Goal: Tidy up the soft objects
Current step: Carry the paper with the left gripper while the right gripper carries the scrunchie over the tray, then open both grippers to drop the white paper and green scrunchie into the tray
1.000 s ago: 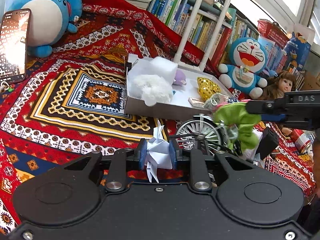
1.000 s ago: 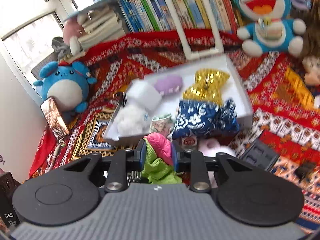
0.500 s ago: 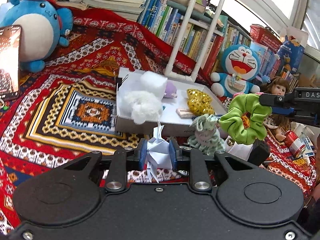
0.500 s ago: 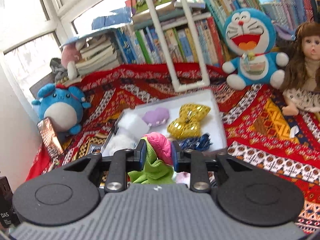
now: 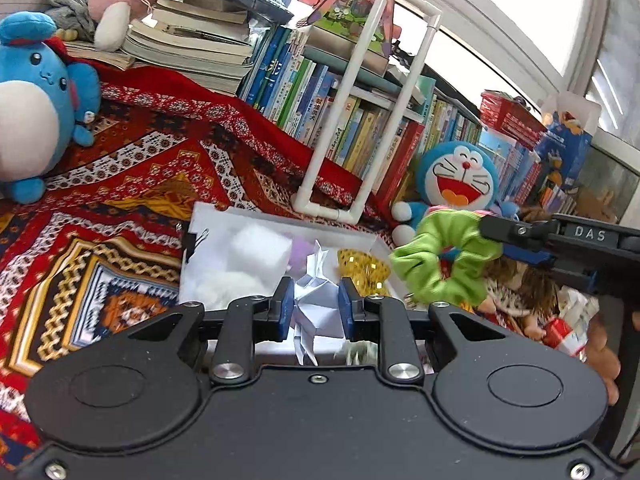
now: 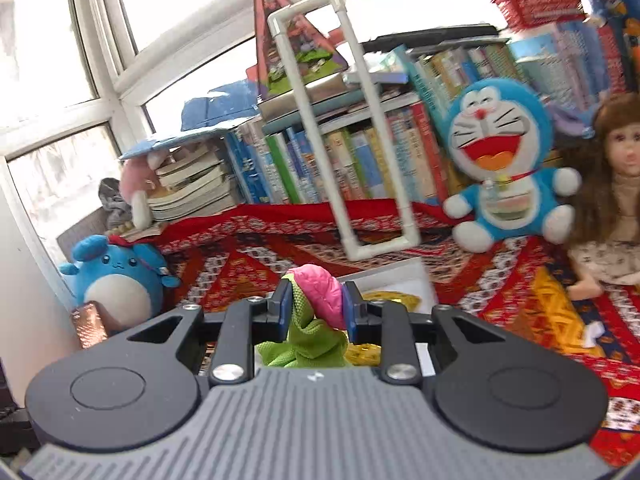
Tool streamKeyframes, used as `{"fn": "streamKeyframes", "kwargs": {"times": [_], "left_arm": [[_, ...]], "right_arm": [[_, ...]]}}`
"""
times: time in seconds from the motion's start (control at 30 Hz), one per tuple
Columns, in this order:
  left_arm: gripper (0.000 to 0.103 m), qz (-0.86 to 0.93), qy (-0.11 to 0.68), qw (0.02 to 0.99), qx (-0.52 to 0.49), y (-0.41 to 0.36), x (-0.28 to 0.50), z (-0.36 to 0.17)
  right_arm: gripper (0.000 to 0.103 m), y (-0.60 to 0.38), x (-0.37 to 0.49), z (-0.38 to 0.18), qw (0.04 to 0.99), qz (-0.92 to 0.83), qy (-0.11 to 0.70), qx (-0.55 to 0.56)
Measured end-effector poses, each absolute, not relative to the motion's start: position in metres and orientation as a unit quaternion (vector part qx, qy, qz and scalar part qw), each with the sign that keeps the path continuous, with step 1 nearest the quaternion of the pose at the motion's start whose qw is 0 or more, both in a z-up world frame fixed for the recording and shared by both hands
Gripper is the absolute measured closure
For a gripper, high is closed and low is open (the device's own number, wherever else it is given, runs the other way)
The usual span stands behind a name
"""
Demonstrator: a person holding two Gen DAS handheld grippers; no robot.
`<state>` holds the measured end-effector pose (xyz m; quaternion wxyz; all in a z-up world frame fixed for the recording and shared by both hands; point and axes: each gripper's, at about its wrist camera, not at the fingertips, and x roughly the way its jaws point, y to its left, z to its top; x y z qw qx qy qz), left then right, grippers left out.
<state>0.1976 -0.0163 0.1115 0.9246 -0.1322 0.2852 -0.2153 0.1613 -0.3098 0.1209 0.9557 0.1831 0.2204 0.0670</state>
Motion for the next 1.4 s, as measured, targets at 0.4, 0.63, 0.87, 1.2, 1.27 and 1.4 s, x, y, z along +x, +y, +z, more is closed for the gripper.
{"fn": "streamKeyframes", "kwargs": {"times": [0.4, 0.63, 0.87, 1.2, 1.27, 1.4], "left_arm": [[0.080, -0.200, 0.298, 0.930, -0.077, -0.059, 0.252, 0.079], [0.080, -0.197, 0.324, 0.923, -0.065, -0.064, 0.264, 0.060], [0.080, -0.193, 0.335, 0.920, -0.059, -0.068, 0.271, 0.049], [0.063, -0.207, 0.317, 0.923, -0.072, -0.062, 0.258, 0.064], [0.060, -0.213, 0.304, 0.926, -0.069, -0.059, 0.250, 0.072], [0.055, -0.241, 0.298, 0.922, -0.060, -0.059, 0.232, 0.082]], "right_arm": [[0.072, -0.286, 0.228, 0.077, 0.944, 0.058, 0.264, 0.189], [0.072, -0.283, 0.237, 0.046, 0.931, 0.049, 0.312, 0.181], [0.071, -0.280, 0.241, 0.035, 0.926, 0.045, 0.335, 0.167], [0.042, -0.285, 0.227, 0.038, 0.931, 0.049, 0.318, 0.172], [0.038, -0.287, 0.218, 0.044, 0.937, 0.052, 0.303, 0.165], [0.037, -0.291, 0.199, 0.057, 0.944, 0.061, 0.286, 0.151]]}}
